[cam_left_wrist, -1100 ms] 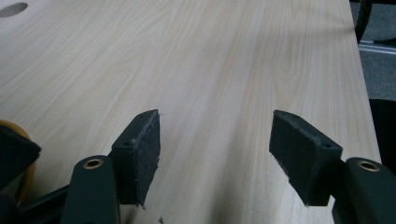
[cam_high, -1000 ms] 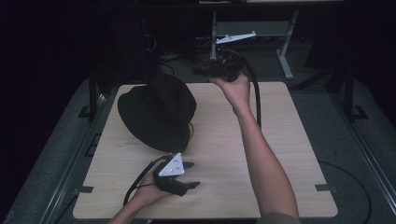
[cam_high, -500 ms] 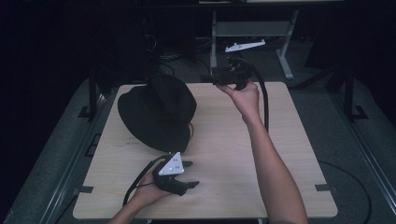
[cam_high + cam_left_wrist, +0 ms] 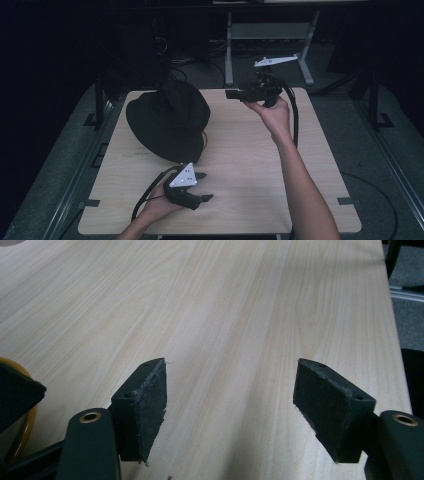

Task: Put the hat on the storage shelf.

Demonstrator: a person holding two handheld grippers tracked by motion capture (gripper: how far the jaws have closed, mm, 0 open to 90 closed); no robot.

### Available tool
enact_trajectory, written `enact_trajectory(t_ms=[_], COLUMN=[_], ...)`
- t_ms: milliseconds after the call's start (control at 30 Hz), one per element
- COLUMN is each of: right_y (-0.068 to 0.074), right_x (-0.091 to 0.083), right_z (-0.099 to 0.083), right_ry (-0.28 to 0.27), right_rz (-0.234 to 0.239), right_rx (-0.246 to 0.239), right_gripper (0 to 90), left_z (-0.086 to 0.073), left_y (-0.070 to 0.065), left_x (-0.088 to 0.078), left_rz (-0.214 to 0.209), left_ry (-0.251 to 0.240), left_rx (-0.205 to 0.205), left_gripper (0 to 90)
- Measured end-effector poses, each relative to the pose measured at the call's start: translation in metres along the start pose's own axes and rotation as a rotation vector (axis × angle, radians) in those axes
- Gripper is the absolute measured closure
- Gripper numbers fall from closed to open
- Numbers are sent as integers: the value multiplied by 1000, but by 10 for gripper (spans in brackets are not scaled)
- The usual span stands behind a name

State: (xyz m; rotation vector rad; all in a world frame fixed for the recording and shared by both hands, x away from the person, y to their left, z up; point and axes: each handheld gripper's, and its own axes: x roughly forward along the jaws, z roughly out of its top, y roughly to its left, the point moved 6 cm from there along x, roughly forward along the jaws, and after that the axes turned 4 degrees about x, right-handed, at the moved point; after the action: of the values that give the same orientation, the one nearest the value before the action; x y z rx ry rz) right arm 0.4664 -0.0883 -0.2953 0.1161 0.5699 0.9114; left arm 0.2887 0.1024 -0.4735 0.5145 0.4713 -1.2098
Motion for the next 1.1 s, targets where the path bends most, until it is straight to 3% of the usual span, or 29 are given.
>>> enact_trajectory(t_ms=[400, 667, 1100], right_y=[-2, -8, -11], right_x=[-20, -31, -46], right_z=[-26, -46, -69], right_ry=[8, 6, 6], right_rz=[-11, -39, -47], right_rx=[1, 14, 34], right_gripper=[236, 218, 190], left_z=[0, 0, 0], left_y=[-1, -1, 0], left_x=[0, 0, 0], left_rz=[-1, 1, 1], left_ry=[10, 12, 6], left_rx=[5, -5, -26], left_gripper=[279, 259, 215])
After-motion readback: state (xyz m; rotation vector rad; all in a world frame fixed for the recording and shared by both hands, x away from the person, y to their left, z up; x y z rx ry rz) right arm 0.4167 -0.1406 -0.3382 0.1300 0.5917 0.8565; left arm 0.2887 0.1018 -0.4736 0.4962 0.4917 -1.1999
